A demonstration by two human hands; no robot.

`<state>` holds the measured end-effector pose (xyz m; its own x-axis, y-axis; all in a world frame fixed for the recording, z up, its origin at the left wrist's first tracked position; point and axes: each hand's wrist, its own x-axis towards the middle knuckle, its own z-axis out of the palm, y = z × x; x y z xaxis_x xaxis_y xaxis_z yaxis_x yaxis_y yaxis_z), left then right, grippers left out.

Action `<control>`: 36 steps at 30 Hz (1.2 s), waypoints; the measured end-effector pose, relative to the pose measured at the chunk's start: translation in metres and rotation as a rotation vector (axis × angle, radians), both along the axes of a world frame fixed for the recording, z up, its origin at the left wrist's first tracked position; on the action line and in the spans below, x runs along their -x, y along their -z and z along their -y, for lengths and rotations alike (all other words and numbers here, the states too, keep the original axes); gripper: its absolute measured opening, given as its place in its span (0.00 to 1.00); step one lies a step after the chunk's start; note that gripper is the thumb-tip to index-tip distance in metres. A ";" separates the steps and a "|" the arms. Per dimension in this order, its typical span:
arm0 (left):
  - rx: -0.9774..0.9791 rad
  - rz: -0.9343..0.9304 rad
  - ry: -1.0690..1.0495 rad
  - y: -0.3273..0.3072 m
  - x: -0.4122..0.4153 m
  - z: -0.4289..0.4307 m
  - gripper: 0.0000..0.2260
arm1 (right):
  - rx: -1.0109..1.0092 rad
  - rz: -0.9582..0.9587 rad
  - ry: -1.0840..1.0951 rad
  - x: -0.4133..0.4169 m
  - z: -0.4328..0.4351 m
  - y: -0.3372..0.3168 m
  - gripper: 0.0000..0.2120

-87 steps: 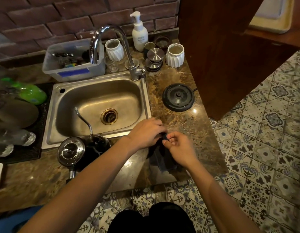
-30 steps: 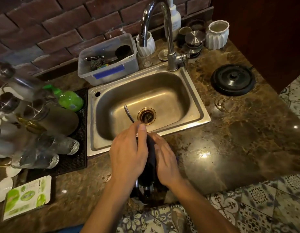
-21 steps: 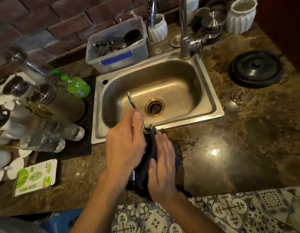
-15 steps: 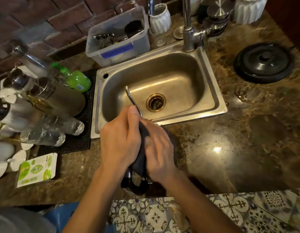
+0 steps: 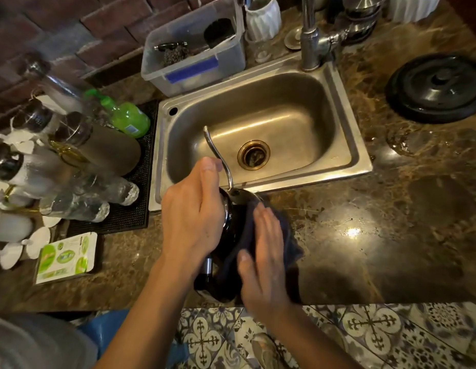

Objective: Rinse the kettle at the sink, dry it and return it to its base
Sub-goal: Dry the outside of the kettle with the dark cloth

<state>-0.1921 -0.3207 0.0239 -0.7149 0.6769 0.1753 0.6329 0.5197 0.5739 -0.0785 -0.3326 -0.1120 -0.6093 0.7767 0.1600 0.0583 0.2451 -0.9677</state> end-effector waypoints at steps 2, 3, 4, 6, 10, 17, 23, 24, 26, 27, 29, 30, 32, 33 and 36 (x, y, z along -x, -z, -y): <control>-0.010 0.006 0.002 -0.001 0.000 0.001 0.29 | -0.131 -0.042 0.020 0.010 0.012 -0.009 0.28; -0.013 0.006 0.003 -0.001 0.000 0.002 0.29 | -0.181 -0.070 0.051 0.015 0.010 -0.012 0.28; -0.011 0.008 0.008 -0.001 0.000 0.002 0.29 | -0.229 -0.103 0.095 0.021 0.005 -0.015 0.27; -0.001 0.016 0.021 -0.001 0.001 0.003 0.30 | -0.314 -0.164 0.177 0.032 -0.009 -0.015 0.28; 0.021 -0.001 0.039 -0.001 0.004 0.003 0.31 | -0.386 -0.170 0.239 0.041 -0.015 -0.008 0.31; 0.058 -0.056 0.055 -0.001 0.004 0.002 0.35 | -0.466 0.009 0.151 0.013 -0.010 0.020 0.32; 0.040 -0.040 0.057 0.000 0.004 0.002 0.34 | -0.379 0.040 0.124 0.012 -0.007 0.010 0.34; 0.030 -0.037 0.049 0.001 0.004 0.003 0.34 | -0.369 0.030 0.129 0.014 -0.008 0.006 0.34; 0.013 -0.032 0.038 0.002 0.003 0.003 0.35 | -0.354 -0.004 0.145 0.020 -0.011 -0.005 0.34; 0.013 -0.031 0.037 0.002 0.003 0.004 0.34 | -0.340 -0.036 0.139 0.024 -0.016 -0.012 0.34; 0.029 -0.035 0.034 0.001 0.003 0.004 0.33 | -0.269 -0.110 0.063 0.031 -0.033 -0.026 0.31; 0.040 -0.042 0.032 0.001 0.003 0.004 0.31 | -0.219 -0.113 0.004 0.035 -0.045 -0.033 0.27; 0.047 -0.065 0.023 0.000 0.002 0.004 0.29 | -0.116 -0.005 -0.186 0.043 -0.075 -0.043 0.20; 0.040 -0.073 0.022 0.000 0.001 0.005 0.28 | -0.058 0.079 -0.294 0.050 -0.090 -0.045 0.17; 0.026 -0.066 0.013 0.001 -0.001 0.004 0.29 | 0.075 0.255 -0.485 0.067 -0.121 -0.042 0.12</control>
<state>-0.1914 -0.3247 0.0233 -0.6933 0.6910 0.2045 0.6759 0.5250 0.5172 -0.1451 -0.2118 -0.0700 -0.9124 0.4006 -0.0843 0.1903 0.2328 -0.9537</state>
